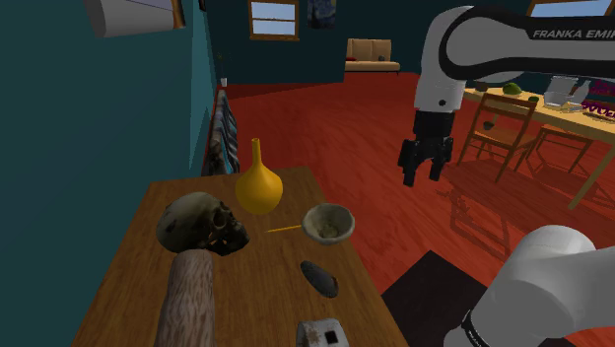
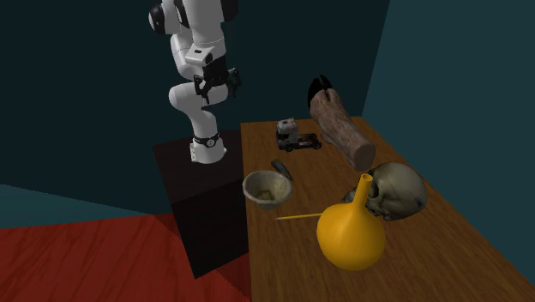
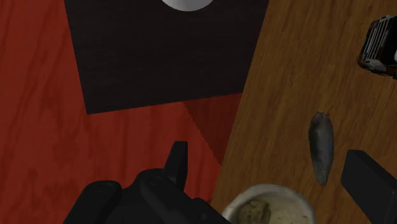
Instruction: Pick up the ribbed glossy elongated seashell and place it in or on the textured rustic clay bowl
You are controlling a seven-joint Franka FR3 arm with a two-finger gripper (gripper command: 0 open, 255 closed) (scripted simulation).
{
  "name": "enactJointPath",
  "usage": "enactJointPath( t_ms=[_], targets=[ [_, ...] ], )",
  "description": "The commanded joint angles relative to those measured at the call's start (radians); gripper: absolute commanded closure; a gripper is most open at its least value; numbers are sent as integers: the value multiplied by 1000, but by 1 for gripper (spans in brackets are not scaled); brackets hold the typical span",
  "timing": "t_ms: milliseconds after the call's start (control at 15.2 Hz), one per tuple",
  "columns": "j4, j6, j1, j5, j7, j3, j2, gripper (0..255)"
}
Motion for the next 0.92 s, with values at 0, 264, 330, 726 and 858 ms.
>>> enactJointPath(
  t_ms=[0,264,330,726,858],
  targets=[
    [0,0,0,0,0,0,0,0],
    [-99,143,29,37,19,51,22,0],
    [-121,180,37,47,23,64,31,0],
    [-222,415,89,106,48,146,131,0],
    [-244,498,106,125,56,174,181,0]
  ],
)
